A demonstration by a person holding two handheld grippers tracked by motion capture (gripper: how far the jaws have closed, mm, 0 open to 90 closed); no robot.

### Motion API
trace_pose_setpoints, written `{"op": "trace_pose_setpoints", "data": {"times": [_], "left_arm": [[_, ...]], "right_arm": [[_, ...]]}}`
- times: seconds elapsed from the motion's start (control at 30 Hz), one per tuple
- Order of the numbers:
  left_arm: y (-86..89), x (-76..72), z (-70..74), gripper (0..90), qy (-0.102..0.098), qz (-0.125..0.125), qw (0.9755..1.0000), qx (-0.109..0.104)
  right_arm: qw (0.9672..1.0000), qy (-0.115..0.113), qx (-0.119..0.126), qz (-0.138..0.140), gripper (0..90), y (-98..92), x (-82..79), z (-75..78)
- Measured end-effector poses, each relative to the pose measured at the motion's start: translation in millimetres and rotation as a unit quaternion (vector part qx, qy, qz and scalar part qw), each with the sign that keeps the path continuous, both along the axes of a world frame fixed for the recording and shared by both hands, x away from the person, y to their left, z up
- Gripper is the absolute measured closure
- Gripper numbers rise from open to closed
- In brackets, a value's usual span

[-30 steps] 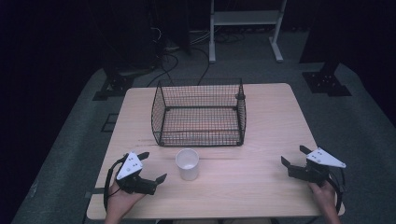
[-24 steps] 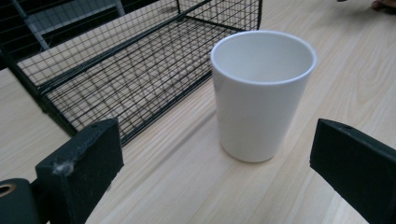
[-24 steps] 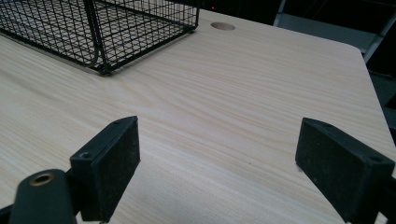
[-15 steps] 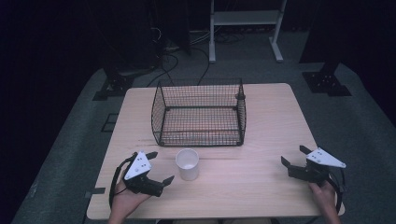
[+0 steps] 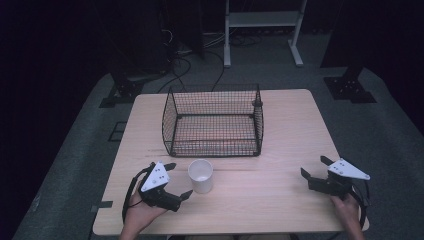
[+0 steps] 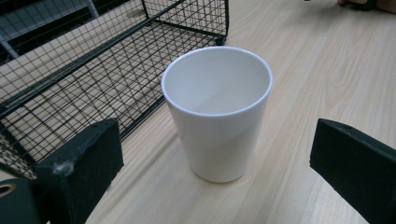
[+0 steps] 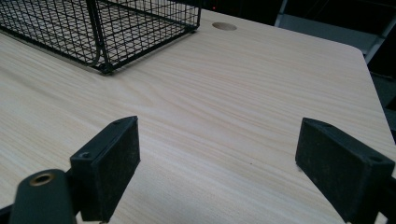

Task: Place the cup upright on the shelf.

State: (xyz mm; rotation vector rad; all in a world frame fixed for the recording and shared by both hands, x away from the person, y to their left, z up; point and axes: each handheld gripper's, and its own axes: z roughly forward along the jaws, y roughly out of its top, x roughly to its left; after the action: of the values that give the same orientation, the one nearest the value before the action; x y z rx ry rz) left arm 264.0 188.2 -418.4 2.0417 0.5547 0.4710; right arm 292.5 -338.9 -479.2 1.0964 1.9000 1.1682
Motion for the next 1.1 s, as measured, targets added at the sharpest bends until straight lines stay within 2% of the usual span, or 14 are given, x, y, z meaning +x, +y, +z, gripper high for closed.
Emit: {"op": "trace_pose_setpoints", "data": {"times": [0.37,0.63,1.1], "left_arm": [[-14.7,6.7,0.3,1.9,0.016,-0.023,0.9996,0.011],[-22.1,14.7,-4.5,2.0,0.034,-0.019,0.9988,0.031],[-28.9,26.9,-8.9,2.0,0.057,-0.022,0.9971,0.045]], "right_arm": [[1.0,-0.001,0.0,0.002,13.1,0.1,0.1,0.0],[1.0,-0.001,-0.001,0.003,13.1,0.4,0.0,-0.1],[1.0,-0.002,-0.001,0.004,13.1,0.6,-0.1,-0.1]]}}
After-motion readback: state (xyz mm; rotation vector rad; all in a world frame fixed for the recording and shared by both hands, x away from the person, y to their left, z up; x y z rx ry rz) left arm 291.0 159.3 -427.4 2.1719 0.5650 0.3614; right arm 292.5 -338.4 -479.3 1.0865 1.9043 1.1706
